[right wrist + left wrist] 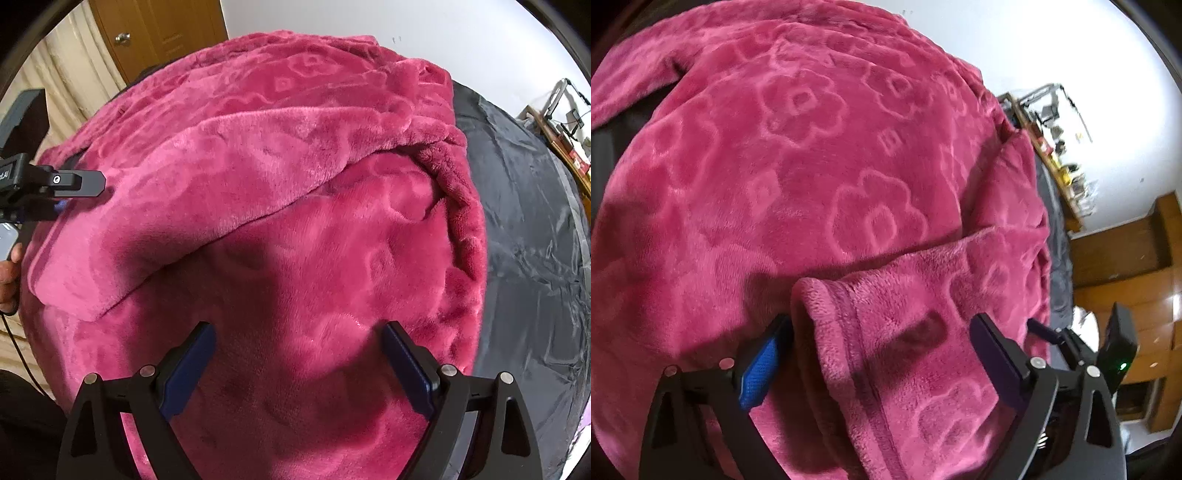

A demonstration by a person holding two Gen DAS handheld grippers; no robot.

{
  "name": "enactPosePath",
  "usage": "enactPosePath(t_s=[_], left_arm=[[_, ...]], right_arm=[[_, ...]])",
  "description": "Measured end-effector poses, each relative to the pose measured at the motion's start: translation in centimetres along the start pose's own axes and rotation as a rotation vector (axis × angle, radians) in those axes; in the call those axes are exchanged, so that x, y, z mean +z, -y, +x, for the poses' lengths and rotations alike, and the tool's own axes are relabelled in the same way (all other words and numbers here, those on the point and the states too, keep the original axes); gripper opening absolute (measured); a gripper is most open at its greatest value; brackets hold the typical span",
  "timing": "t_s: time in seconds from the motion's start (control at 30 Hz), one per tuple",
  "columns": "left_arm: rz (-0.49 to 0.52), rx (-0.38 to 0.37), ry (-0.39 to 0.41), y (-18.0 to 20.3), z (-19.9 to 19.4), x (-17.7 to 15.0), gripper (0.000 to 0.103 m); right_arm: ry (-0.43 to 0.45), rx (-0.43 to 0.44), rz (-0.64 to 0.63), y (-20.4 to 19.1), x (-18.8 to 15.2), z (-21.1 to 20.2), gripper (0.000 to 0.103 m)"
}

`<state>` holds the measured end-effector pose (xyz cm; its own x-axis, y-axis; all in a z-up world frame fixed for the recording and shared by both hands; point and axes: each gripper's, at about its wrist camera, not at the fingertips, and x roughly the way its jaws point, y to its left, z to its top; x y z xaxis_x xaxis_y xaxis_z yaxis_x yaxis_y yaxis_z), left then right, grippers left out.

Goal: Fold clothes
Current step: 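Grasp the folded sleeve edge with the left gripper and pull it straight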

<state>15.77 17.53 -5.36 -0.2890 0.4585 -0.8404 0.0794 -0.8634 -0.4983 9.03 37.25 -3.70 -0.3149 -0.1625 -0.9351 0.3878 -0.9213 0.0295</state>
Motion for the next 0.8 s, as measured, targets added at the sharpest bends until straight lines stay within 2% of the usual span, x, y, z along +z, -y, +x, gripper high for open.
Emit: enactPosePath(t_s=[0.07,0.13,0.27,0.33,0.47,0.57,0.8], left_arm=[[0.019,0.053,0.004,0.1,0.0,0.0,0.069],[0.029,0.097,0.009,0.1,-0.1,0.0,0.058],[0.001,0.108,0.015,-0.6,-0.5,0.0,0.043],[-0.008,0.111,0.017,-0.8,-0.7,0.0,0.035],[-0.016,0.101,0.023,-0.8,-1.0,-0.2,0.023],[-0.002,0.102,0.032,-0.3,-1.3,-0.1,0.017],[0.020,0.093,0.070,1.1,-2.5,0.9,0.015]], right_arm=[[-0.020,-0.022,-0.017,-0.3,0.1,0.3,0.093],[-0.036,-0.036,-0.026,-0.5,0.2,0.5,0.094],[-0.091,-0.053,-0.025,-0.8,0.8,1.1,0.102],[-0.118,-0.058,-0.019,-0.8,1.1,1.3,0.102],[-0.146,-0.066,-0.008,-0.8,1.4,1.4,0.102],[-0.149,-0.069,-0.004,-0.8,1.4,1.3,0.102],[-0.153,-0.071,0.001,-0.7,1.4,1.1,0.102]])
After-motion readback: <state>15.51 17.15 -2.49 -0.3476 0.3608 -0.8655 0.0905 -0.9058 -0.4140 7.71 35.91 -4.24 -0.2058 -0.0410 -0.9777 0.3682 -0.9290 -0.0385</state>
